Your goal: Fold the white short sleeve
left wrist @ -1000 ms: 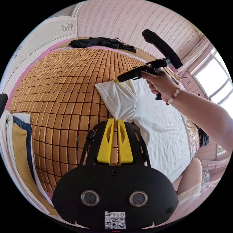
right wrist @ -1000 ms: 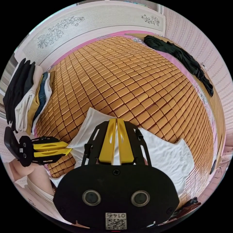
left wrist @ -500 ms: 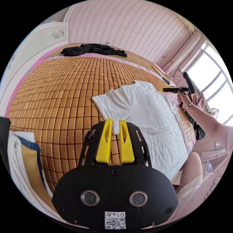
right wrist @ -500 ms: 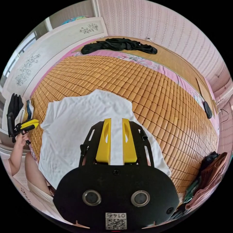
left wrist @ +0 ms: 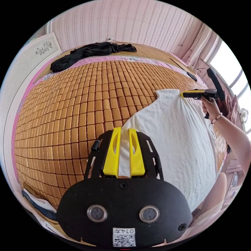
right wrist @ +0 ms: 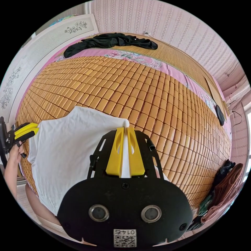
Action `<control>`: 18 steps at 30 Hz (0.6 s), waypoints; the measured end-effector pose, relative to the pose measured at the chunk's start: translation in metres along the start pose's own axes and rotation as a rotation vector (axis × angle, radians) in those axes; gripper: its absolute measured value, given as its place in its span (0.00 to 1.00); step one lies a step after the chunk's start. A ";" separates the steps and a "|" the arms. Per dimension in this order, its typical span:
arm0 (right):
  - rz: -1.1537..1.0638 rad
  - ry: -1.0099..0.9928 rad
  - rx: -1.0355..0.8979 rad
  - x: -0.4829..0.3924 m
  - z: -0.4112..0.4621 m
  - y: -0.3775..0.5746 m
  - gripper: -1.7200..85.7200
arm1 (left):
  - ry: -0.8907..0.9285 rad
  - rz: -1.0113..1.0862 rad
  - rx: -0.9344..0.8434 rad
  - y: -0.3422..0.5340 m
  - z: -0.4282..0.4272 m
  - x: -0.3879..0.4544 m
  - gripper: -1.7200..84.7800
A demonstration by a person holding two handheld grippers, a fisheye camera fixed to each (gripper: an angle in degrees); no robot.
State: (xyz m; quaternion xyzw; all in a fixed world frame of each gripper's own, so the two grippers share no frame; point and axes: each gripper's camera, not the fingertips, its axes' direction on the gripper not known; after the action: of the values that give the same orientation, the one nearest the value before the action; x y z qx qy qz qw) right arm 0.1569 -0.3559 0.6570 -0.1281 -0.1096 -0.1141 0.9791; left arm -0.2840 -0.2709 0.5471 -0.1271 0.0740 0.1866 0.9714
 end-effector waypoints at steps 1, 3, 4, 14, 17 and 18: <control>0.004 -0.014 -0.009 0.007 -0.007 0.001 0.05 | 0.005 -0.005 -0.003 -0.004 0.000 0.002 0.09; 0.021 -0.052 0.034 0.024 -0.028 0.012 0.07 | -0.011 -0.015 -0.012 -0.007 -0.005 0.004 0.10; 0.049 -0.080 0.091 0.041 -0.047 0.027 0.08 | -0.015 -0.007 0.005 -0.008 -0.013 0.007 0.10; 0.362 -0.163 0.195 0.184 -0.138 0.267 0.07 | 0.132 0.215 0.081 -0.054 -0.060 0.106 0.10; 0.406 -0.236 0.105 0.197 -0.127 0.310 0.08 | 0.209 0.342 0.018 -0.080 -0.044 0.174 0.11; 0.424 -0.251 0.113 0.201 -0.129 0.322 0.09 | 0.226 0.360 0.018 -0.084 -0.041 0.187 0.11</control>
State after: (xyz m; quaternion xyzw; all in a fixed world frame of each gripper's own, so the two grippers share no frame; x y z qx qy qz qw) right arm 0.4528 -0.1272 0.5117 -0.1066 -0.2069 0.1170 0.9655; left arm -0.0839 -0.2936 0.4906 -0.1233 0.2056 0.3411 0.9089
